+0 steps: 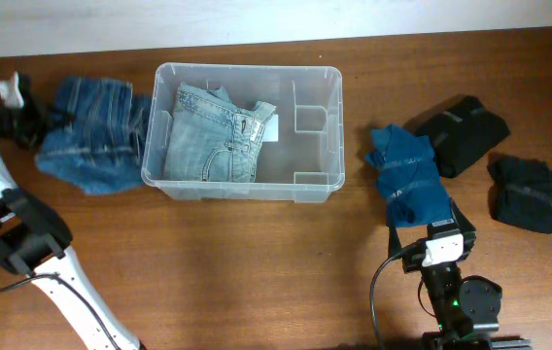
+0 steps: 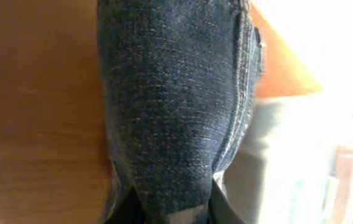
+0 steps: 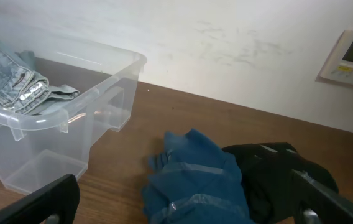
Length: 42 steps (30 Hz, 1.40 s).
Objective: Pack container
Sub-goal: 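Carry the dark-blue jeans over the box and lower them inside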
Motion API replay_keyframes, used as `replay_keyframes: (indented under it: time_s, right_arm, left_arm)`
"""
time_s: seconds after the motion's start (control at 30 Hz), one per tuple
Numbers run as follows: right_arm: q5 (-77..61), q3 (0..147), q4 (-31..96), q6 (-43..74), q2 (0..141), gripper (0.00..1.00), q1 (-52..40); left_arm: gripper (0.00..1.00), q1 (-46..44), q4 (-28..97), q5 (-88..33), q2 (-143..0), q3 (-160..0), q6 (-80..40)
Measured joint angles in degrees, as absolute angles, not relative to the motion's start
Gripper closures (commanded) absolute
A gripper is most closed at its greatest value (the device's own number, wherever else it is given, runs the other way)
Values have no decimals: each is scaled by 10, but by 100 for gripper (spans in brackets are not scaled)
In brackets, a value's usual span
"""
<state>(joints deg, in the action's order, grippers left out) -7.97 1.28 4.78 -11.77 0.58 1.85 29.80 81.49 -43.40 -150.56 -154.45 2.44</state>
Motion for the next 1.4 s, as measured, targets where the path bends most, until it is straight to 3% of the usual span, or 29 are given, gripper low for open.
replay_keyframes:
  time_s: [0.17,0.47,0.6,0.8,1.03,1.4]
  right_arm:
    - [-80,13,48,-118,6,2,18]
    - [-80,13,48,-118,6,2,18]
    - [-80,13,48,-118,6,2,18]
    - [-80,13,48,-117,6,2,18]
    - [-80,13,48,-117,6,1,18]
    - [-80,13,48,-118,6,2,18]
  left_arm:
    - [99,266,845,-461,-1499,-1764,-47]
    - [99,163,883,-467,-1392,-1779,-113]
    - [99,67,963,-363,-1379,-1780,-116]
    - [99,-64,970,-204,-1379,-1777,-110]
    - [99,-179,967,-42,-1376,-1702,-153]
    - [99,-175,826,14,-1371,-1488,-219]
